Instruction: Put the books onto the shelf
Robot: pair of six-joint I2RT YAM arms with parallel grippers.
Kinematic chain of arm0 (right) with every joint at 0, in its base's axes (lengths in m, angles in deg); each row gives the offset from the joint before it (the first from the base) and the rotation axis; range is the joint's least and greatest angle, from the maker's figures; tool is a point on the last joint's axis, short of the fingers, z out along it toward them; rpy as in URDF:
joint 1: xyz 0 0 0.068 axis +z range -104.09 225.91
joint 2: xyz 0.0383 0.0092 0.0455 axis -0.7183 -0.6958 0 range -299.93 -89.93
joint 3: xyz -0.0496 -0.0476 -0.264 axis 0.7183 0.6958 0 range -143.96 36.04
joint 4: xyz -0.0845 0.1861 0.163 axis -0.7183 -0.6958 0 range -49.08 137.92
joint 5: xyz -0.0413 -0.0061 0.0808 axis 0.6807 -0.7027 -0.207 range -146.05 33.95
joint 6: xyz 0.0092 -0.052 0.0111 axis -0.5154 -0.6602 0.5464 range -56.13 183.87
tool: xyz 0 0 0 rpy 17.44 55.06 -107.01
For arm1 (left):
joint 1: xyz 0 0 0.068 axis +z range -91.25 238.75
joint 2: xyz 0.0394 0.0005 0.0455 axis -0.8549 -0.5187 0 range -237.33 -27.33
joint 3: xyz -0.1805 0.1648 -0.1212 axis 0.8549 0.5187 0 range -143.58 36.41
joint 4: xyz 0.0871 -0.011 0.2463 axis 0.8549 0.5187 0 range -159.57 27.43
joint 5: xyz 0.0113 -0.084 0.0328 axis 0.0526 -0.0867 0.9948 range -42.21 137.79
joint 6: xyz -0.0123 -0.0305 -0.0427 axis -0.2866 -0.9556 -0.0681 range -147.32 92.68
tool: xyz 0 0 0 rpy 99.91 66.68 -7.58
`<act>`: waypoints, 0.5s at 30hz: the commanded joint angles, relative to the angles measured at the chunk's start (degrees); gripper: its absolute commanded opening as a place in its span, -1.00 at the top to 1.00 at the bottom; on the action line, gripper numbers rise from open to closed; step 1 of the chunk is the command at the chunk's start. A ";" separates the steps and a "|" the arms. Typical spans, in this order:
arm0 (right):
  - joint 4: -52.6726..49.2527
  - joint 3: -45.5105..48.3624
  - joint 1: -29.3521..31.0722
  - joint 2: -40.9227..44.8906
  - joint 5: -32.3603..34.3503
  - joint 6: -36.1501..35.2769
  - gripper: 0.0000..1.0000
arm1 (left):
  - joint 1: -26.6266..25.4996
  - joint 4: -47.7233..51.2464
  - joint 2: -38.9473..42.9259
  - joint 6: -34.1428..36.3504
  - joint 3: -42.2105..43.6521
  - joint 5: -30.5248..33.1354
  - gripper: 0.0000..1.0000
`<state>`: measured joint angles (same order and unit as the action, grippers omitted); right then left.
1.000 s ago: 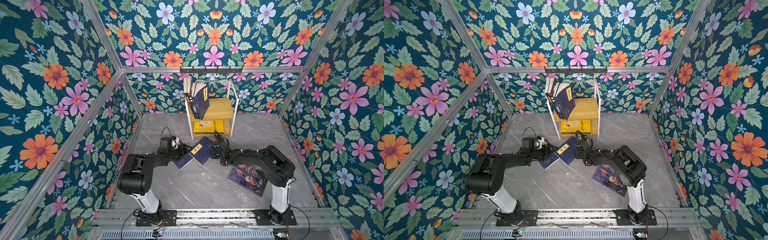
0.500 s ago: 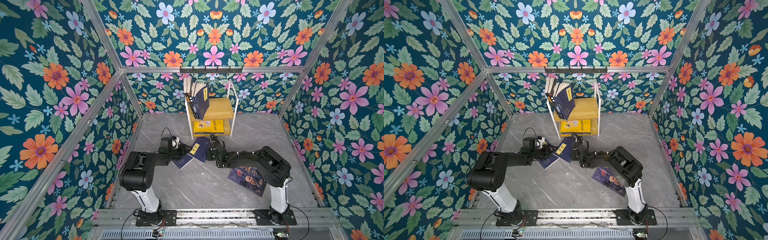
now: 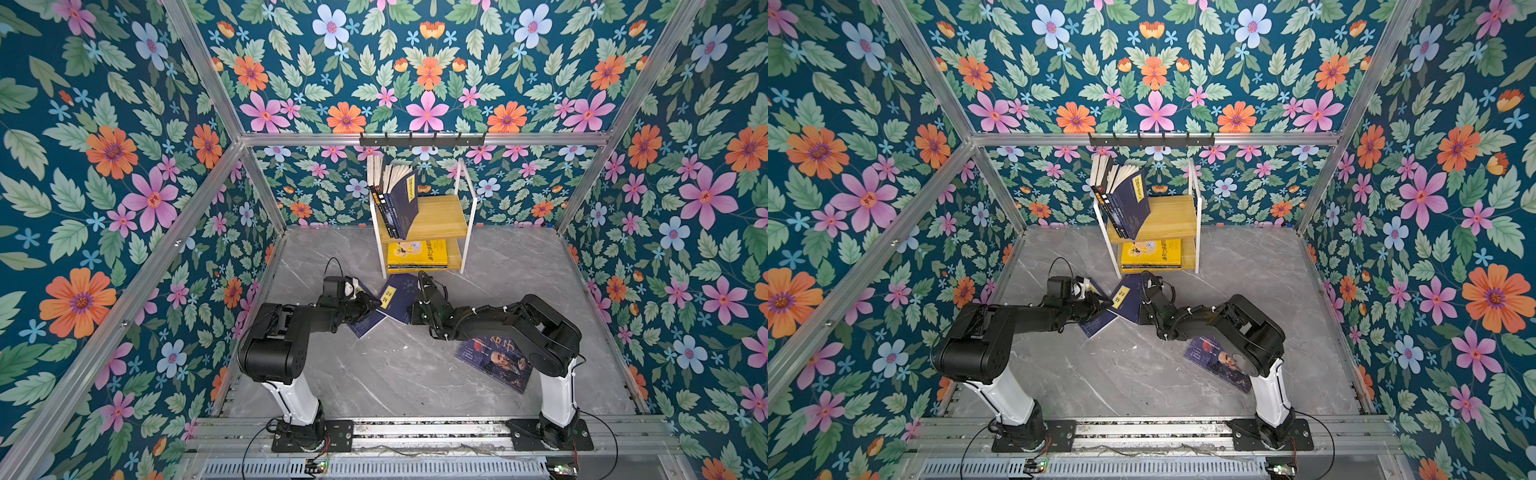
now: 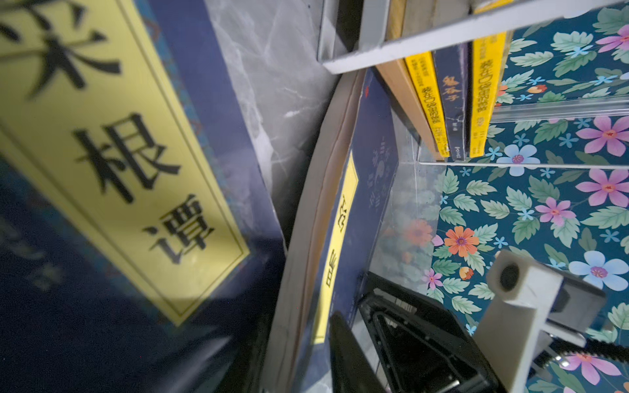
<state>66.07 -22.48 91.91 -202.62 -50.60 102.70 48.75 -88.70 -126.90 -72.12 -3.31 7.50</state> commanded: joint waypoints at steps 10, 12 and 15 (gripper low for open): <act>-0.53 9.90 -0.03 16.03 3.48 -6.19 0.08 | -0.02 3.08 3.47 1.19 -0.65 -1.02 1.00; 3.18 12.90 -0.03 20.21 3.37 -9.94 0.07 | -0.17 2.30 4.24 1.20 -0.23 -2.20 1.00; 5.14 15.79 -0.03 24.47 3.09 -16.40 0.02 | -0.24 3.83 5.38 2.14 -0.81 -3.45 1.00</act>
<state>67.62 -8.08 91.87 -180.76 -48.45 93.69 48.60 -85.40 -122.36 -71.68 -3.64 6.28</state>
